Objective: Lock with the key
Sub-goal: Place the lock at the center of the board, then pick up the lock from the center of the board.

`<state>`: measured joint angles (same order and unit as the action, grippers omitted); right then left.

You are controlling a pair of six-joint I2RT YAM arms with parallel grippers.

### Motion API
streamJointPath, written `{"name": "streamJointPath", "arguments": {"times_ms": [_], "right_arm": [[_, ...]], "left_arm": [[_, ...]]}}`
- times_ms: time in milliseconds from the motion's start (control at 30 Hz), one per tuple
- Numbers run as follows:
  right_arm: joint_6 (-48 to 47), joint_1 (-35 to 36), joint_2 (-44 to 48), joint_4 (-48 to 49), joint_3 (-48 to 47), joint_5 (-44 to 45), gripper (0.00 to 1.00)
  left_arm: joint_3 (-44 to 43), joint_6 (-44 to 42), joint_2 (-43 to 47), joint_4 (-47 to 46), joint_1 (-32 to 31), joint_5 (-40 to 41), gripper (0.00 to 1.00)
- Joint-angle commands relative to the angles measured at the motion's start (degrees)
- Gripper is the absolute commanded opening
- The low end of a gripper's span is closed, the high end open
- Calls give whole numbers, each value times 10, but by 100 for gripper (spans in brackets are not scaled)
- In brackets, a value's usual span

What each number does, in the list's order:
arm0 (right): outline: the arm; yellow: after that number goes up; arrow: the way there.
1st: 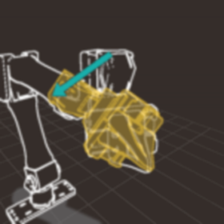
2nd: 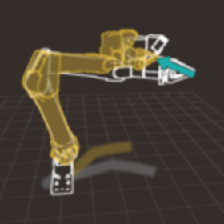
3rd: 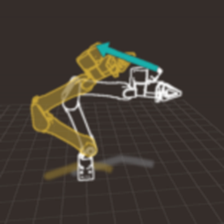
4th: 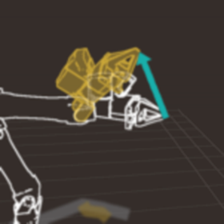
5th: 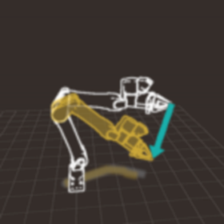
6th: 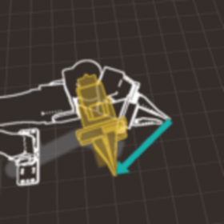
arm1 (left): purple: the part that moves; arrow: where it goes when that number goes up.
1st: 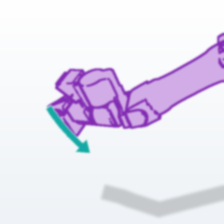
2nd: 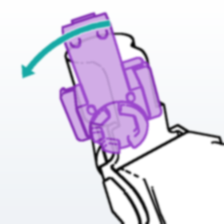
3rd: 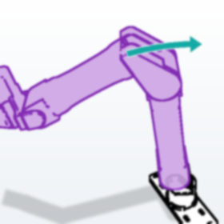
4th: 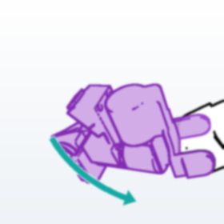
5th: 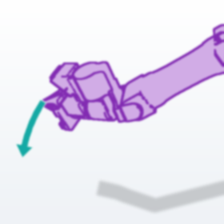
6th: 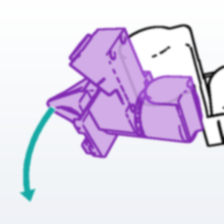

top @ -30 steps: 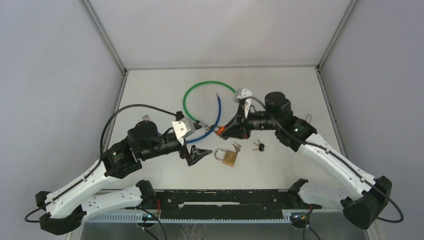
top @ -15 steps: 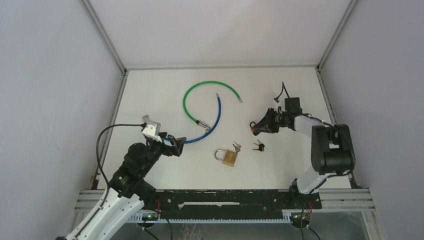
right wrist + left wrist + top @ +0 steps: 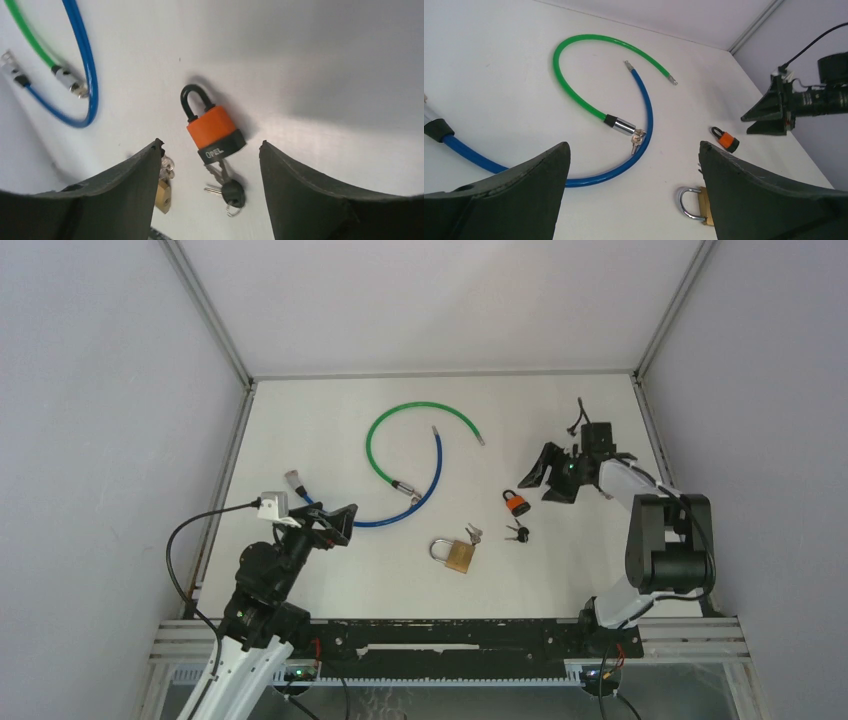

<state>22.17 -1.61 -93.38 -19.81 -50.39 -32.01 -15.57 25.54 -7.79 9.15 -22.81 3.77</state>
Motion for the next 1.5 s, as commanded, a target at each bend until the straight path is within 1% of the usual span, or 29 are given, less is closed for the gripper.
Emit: {"name": "streamJointPath", "arguments": {"times_ms": [0, 67, 167, 300, 400, 500, 667, 833, 967, 1033, 1100, 1267, 1400, 1467], "right_arm": [[-82, -28, 73, -133, -90, 220, 78], [-100, -47, 69, -153, -106, 300, 81], [-116, -89, 26, -183, -133, 358, 83], [-122, -136, -39, -194, -170, 372, 85], [-131, -138, -61, -184, -190, 369, 86], [-139, -139, -83, -182, -206, 385, 85], [-160, -137, -128, -189, -241, 370, 77], [-186, -131, -145, -191, -256, 376, 72], [-198, -132, -152, -183, -259, 338, 61], [-194, -131, -158, -185, -260, 327, 60], [-193, -131, -164, -187, -260, 296, 60], [-185, -135, -192, -209, -269, 316, 54], [-185, -137, -199, -216, -270, 315, 56], [-190, -138, -203, -215, -274, 318, 54]], "left_arm": [[7, 12, 13, -32, 7, -29, 100], [5, 10, 17, -32, 7, -33, 100], [1, 10, 24, -28, 8, -33, 100], [-10, 2, 27, -23, 9, -56, 100], [-16, -5, 26, -18, 10, -60, 100], [-14, -7, 25, -16, 11, -58, 100], [-13, -6, 21, -21, 14, -58, 100], [-17, -14, 15, -22, 14, -54, 100], [-16, -12, 13, -25, 15, -54, 100], [-15, -12, 12, -27, 16, -54, 100], [-16, -12, 11, -28, 16, -54, 100], [-19, -12, 7, -27, 19, -55, 100], [-24, -14, 4, -29, 22, -53, 100], [-25, -14, 2, -28, 24, -56, 100]]}}
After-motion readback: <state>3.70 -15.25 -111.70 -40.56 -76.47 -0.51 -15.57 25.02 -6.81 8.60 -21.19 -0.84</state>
